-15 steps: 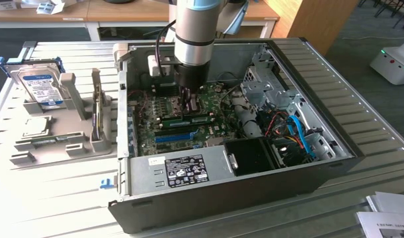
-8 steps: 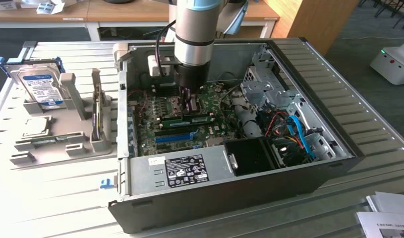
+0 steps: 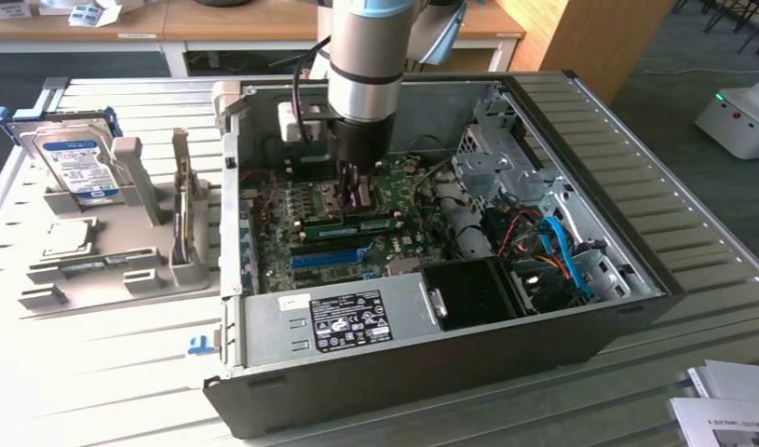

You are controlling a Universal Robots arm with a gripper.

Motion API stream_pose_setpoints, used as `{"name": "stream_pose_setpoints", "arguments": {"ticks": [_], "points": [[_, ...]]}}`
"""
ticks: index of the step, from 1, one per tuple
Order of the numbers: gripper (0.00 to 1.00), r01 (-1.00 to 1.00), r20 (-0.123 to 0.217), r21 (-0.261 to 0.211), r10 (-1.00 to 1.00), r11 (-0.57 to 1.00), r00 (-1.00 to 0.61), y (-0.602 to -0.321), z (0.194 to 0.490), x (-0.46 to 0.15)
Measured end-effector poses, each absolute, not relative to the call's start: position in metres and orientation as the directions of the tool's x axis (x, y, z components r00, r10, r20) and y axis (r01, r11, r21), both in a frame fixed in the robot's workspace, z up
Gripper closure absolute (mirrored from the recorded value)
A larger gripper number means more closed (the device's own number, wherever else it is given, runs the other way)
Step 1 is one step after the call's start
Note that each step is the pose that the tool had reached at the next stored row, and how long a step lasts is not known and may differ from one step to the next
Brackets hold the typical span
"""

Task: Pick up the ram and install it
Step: 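Press down the ram until it locks into place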

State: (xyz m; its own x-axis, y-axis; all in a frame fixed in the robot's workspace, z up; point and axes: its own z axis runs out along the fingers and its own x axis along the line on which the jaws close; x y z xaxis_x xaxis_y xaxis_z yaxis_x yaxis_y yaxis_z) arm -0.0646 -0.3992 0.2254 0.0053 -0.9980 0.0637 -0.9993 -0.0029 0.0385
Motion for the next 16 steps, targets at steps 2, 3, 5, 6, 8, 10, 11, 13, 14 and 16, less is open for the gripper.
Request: {"name": "stream_pose_setpoints", "arguments": {"ticks": [2, 3, 5, 6, 8, 10, 11, 13, 14, 16], "points": [[0.9, -0.999, 0.064, 0.038, -0.998, -0.003, 0.005, -0.3992, 0.2283, -0.0646], [0.9, -0.999, 0.064, 0.039, -0.998, -0.003, 0.005, -0.3992, 0.2296, -0.0646], [0.9, -0.999, 0.064, 0.038, -0.998, -0.003, 0.005, -0.3991, 0.2303, -0.0646], [0.9, -0.999, 0.063, 0.038, -0.998, -0.003, 0.005, -0.3991, 0.2303, -0.0646], [0.9, -0.999, 0.064, 0.039, -0.998, -0.003, 0.005, -0.3992, 0.2305, -0.0646], [0.9, -0.999, 0.064, 0.039, -0.998, -0.003, 0.005, -0.3992, 0.2305, -0.0646], [0.9, -0.999, 0.064, 0.039, -0.998, -0.003, 0.005, -0.3992, 0.2305, -0.0646], [0.9, -0.999, 0.064, 0.038, -0.998, -0.003, 0.005, -0.3992, 0.2305, -0.0646], [0.9, -0.999, 0.064, 0.038, -0.998, -0.003, 0.005, -0.3992, 0.2306, -0.0646], [0.9, -0.999, 0.064, 0.039, -0.998, -0.003, 0.005, -0.3992, 0.2306, -0.0646]]}}
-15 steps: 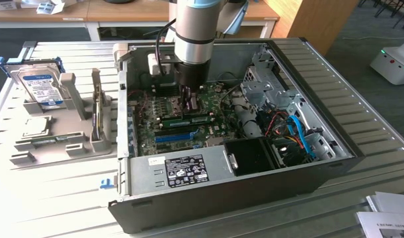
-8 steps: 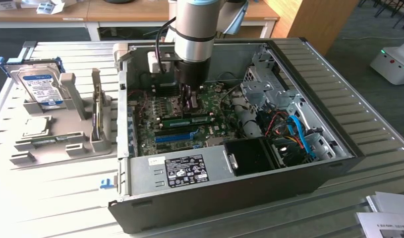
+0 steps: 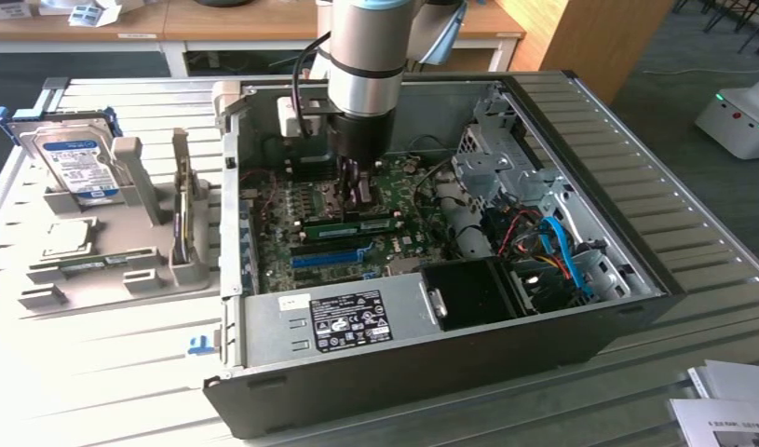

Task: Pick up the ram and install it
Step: 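Press down the ram until it locks into place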

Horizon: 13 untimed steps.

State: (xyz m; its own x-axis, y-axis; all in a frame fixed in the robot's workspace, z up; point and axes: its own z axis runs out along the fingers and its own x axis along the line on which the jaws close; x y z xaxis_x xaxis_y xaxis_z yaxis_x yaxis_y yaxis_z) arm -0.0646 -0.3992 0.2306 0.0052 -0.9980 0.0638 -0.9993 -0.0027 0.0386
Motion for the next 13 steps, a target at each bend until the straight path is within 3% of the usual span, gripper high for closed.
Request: {"name": "stream_pose_setpoints", "arguments": {"ticks": [13], "points": [[0.9, -0.999, 0.064, 0.039, -0.998, -0.003, 0.005, -0.3992, 0.2337, -0.0646]]}}
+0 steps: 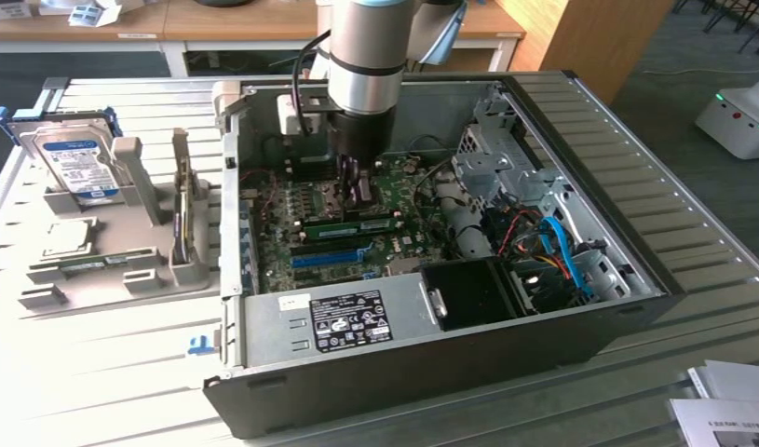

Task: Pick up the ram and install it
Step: 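Press down the ram until it locks into place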

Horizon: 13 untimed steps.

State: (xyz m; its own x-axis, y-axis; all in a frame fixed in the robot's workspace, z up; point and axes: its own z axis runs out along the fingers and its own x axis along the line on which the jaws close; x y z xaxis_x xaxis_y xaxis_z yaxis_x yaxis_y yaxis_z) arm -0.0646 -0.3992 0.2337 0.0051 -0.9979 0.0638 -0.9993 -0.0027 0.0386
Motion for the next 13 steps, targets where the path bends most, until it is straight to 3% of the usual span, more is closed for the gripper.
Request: {"name": "stream_pose_setpoints", "arguments": {"ticks": [13], "points": [[0.9, -0.999, 0.064, 0.039, -0.998, -0.003, 0.005, -0.399, 0.245, -0.065]]}}
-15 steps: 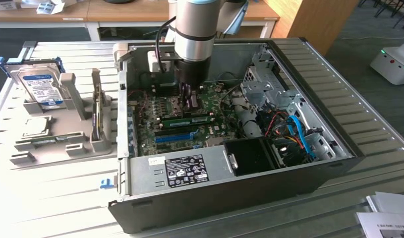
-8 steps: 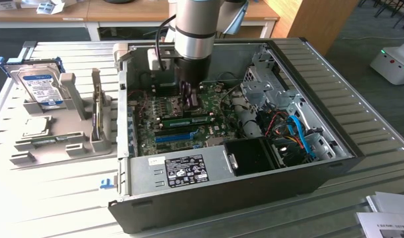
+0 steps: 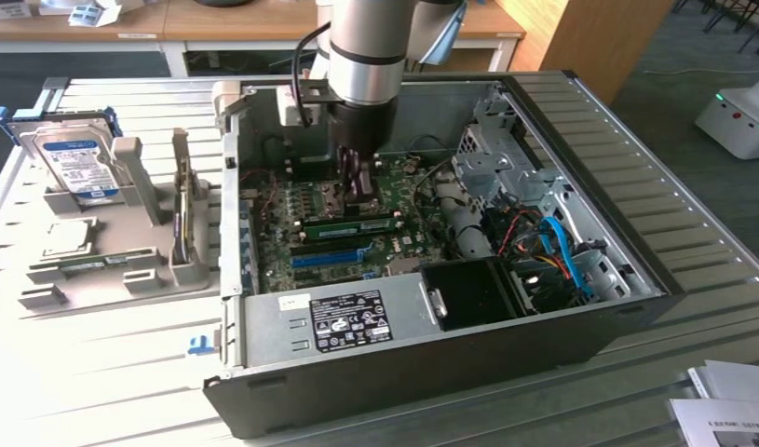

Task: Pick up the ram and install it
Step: 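Press down the ram until it locks into place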

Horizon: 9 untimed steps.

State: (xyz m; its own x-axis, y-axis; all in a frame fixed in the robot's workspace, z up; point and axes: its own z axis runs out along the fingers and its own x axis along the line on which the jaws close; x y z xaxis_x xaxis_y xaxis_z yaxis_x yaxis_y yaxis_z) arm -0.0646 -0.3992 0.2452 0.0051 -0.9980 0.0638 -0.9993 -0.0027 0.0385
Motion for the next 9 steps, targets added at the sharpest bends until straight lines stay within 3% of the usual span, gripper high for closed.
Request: {"name": "stream_pose_setpoints", "arguments": {"ticks": [9], "points": [[0.9, -0.999, 0.064, 0.039, -0.998, -0.003, 0.005, -0.3992, 0.2538, -0.0646]]}}
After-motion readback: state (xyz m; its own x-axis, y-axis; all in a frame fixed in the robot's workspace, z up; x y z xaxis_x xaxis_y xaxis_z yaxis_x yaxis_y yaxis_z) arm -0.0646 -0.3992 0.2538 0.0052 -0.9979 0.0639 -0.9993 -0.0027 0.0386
